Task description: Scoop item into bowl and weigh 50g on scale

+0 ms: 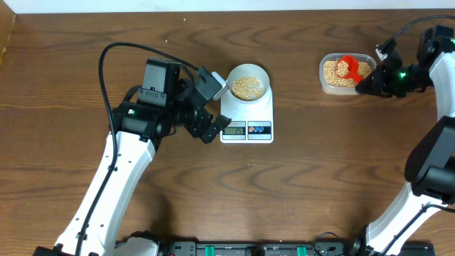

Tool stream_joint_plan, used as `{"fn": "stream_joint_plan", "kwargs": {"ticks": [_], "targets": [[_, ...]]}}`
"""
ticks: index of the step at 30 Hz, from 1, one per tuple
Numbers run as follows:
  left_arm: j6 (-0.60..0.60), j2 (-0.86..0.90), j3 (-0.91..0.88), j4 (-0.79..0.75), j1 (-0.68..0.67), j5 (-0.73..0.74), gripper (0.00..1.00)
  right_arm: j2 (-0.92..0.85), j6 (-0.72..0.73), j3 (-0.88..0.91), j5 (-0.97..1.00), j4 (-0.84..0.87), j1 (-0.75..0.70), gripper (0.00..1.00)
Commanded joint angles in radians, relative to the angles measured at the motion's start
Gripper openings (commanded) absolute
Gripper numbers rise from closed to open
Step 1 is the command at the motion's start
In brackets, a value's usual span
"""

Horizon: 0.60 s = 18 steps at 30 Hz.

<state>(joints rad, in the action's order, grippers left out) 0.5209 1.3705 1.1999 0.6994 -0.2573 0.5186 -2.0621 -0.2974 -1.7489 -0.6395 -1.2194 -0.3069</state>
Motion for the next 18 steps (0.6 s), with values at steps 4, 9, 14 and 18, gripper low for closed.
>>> {"fn": "stream_joint_plan", "kwargs": {"ticks": [4,9,14,18], "targets": [[0.006,0.000,-0.005,0.000,-0.001,0.013,0.98,-0.010,-0.033,-0.003,-0.121,-0.006,-0.008,0.01],[0.006,0.000,-0.005,0.000,-0.001,0.013,0.98,-0.010,-0.033,-0.003,-0.171,-0.022,-0.008,0.01],[0.006,0.000,-0.005,0.000,-0.001,0.012,0.98,-0.008,-0.033,-0.003,-0.183,-0.034,0.000,0.01],[0.006,0.000,-0.005,0.000,-0.001,0.013,0.98,0.002,-0.033,-0.003,-0.184,-0.034,0.016,0.01]]}}
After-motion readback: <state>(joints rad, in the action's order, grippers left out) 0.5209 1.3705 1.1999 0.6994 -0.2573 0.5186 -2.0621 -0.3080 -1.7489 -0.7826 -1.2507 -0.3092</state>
